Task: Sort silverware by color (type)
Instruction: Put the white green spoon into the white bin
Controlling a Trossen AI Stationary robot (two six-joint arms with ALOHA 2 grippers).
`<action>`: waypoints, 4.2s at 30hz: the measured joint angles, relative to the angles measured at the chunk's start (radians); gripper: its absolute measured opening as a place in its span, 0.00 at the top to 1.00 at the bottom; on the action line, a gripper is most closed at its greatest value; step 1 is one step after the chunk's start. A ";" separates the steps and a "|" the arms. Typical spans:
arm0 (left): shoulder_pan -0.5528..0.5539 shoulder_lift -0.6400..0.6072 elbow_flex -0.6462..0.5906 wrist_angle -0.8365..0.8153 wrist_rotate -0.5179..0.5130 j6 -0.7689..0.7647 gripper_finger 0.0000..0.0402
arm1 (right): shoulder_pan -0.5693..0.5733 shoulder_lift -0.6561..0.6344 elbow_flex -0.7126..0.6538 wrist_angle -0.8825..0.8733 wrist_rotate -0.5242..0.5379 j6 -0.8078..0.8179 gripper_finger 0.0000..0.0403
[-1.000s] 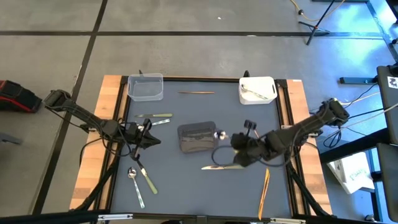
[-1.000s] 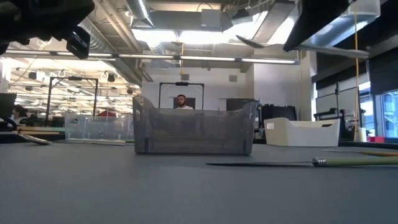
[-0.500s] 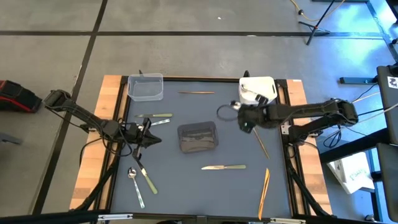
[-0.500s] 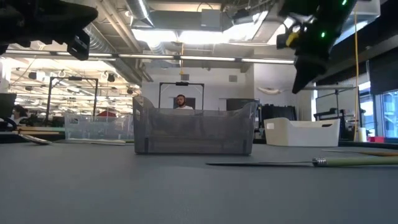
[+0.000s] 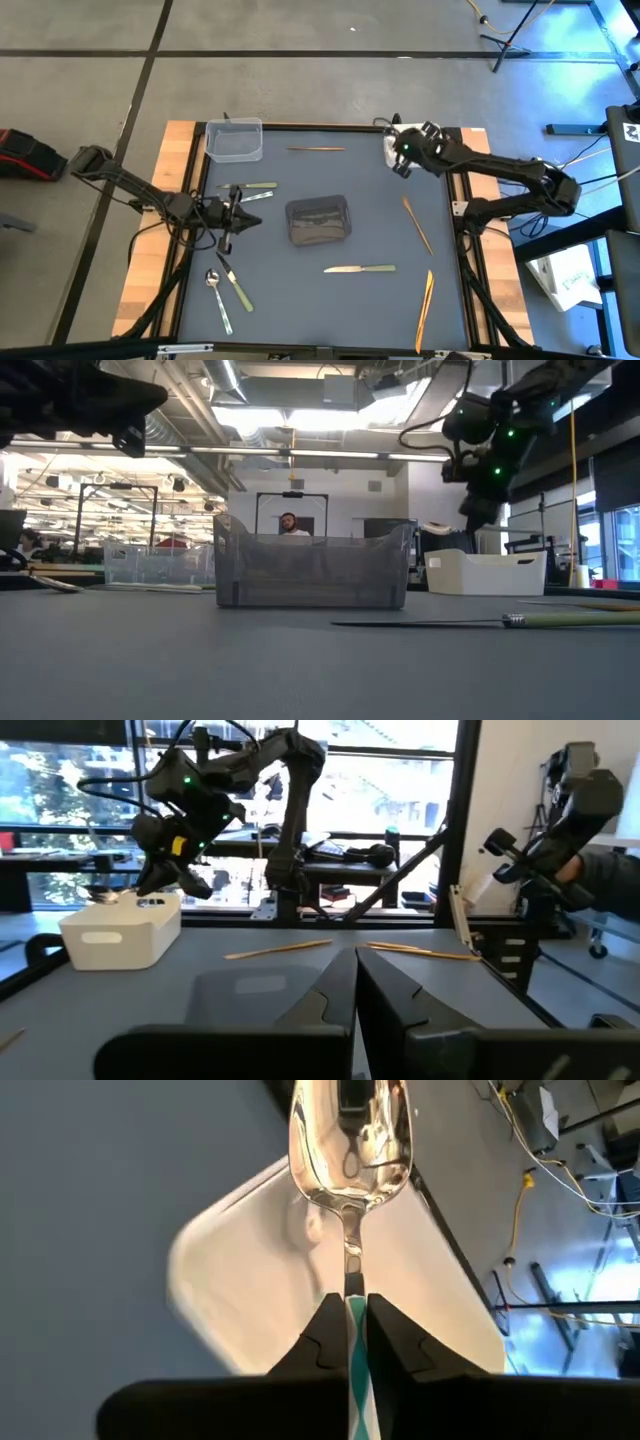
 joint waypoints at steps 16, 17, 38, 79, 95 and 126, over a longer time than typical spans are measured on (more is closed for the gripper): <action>0.056 0.045 0.000 -0.014 0.084 -0.071 0.99 | -0.255 0.004 -0.007 0.177 -0.256 -0.114 0.99; 0.051 0.059 0.000 -0.014 0.085 -0.080 0.99 | -0.259 0.011 -0.007 0.178 -0.256 -0.109 0.99; 0.042 0.117 0.000 -0.010 0.054 -0.107 0.99 | -0.257 0.166 -0.007 0.202 -0.221 -0.020 0.95; 0.215 0.117 0.412 -0.978 -0.179 -0.162 0.62 | 0.840 0.065 -0.095 0.801 -0.216 0.088 0.65; 0.530 0.322 0.603 -1.520 0.155 -0.256 0.63 | 0.889 0.160 -0.103 0.924 -0.131 0.084 0.65; 0.680 0.777 0.606 -1.464 0.207 -0.156 0.67 | 0.889 0.160 -0.103 0.923 -0.131 0.086 0.65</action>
